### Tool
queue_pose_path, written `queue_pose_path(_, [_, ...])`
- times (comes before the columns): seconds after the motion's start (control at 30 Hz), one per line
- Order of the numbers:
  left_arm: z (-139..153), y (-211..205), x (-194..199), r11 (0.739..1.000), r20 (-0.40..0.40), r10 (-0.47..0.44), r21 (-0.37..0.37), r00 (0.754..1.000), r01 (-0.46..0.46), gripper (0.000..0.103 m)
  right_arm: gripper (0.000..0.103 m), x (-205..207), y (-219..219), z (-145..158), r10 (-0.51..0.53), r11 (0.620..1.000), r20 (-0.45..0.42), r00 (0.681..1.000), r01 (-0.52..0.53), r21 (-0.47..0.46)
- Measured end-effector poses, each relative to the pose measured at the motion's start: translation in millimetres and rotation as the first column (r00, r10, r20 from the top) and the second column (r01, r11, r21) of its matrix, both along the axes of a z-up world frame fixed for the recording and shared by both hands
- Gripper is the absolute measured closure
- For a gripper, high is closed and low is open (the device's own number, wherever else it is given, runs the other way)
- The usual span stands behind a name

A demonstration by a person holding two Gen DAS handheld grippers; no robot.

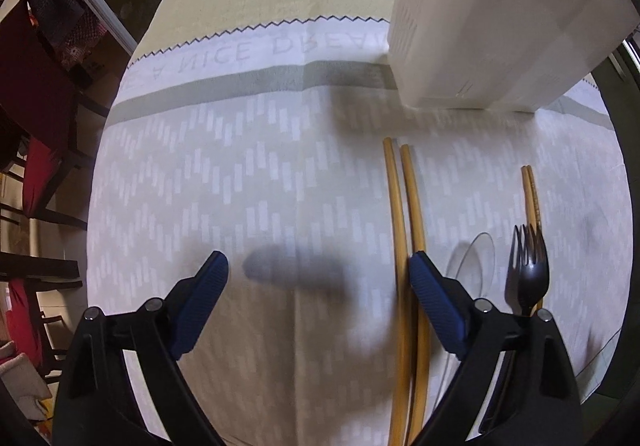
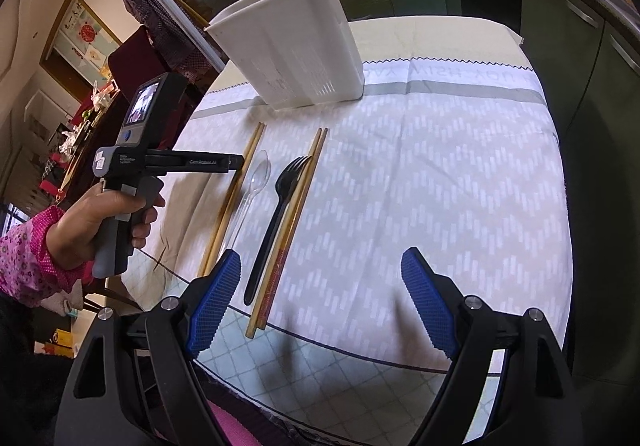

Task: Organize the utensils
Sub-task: 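Lower the left tool to a chopstick while the right tool approaches one beside the fork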

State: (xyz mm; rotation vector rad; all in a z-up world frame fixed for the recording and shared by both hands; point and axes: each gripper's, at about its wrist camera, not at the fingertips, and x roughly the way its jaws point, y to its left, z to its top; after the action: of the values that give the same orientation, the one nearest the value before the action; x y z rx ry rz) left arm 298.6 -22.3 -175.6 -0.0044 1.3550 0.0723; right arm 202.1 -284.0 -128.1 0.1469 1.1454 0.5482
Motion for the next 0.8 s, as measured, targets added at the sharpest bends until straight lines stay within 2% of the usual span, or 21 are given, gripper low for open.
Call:
queue_pose_path(0.1, [-3.8, -5.7, 0.9, 1.000, -0.007, -0.001, -0.013, 1.000, 0.001, 0.015, 0.021, 4.4, 4.9, -2.9, 0.001, 1.000, -0.008, 1.000, -0.001, -0.010])
queue_pose_path(0.2, [-1.6, -17.8, -0.2, 0.999, 0.004, -0.036, -0.037, 0.999, 0.036, 0.025, 0.021, 12.8, 14.2, -3.9, -0.012, 0.999, 0.005, 1.000, 0.012, -0.041])
queue_pose_path(0.27, [3.4, -24.8, -4.3, 0.997, 0.010, -0.073, -0.038, 0.997, 0.073, 0.047, 0.022, 21.1, 21.2, -3.7, -0.032, 0.996, 0.030, 0.999, 0.034, -0.084])
queue_pose_path(0.3, [5.7, -27.2, -4.8, 0.996, 0.006, -0.079, -0.039, 0.997, 0.079, 0.052, 0.024, 27.4, 26.0, -4.8, -0.040, 0.993, 0.040, 0.998, 0.044, -0.111])
queue_pose_path(0.37, [8.7, -21.2, -6.6, 0.996, -0.010, -0.077, -0.051, 0.997, 0.076, 0.072, 0.034, 41.0, 35.3, -11.0, -0.040, 0.989, 0.023, 0.999, 0.042, -0.140])
queue_pose_path(0.4, [8.8, -17.7, -5.5, 0.995, -0.014, -0.079, -0.057, 0.997, 0.078, 0.075, 0.036, 48.9, 40.0, -16.2, -0.047, 0.987, 0.007, 0.999, 0.047, -0.155])
queue_pose_path(0.57, [9.1, -8.8, -11.9, 0.989, -0.027, -0.119, -0.092, 0.993, 0.116, 0.077, 0.054, 79.2, 67.8, -44.6, -0.048, 0.975, -0.055, 0.997, 0.035, -0.220])
queue_pose_path(0.67, [9.5, -14.4, -14.2, 0.987, -0.010, -0.136, -0.084, 0.991, 0.135, 0.076, 0.060, 88.0, 80.6, -53.5, -0.048, 0.969, -0.070, 0.996, 0.029, -0.246])
queue_pose_path(0.8, [11.4, -14.7, -20.3, 0.983, 0.012, -0.162, -0.082, 0.987, 0.163, 0.076, 0.062, 97.0, 92.4, -59.0, -0.049, 0.960, -0.076, 0.996, 0.026, -0.278])
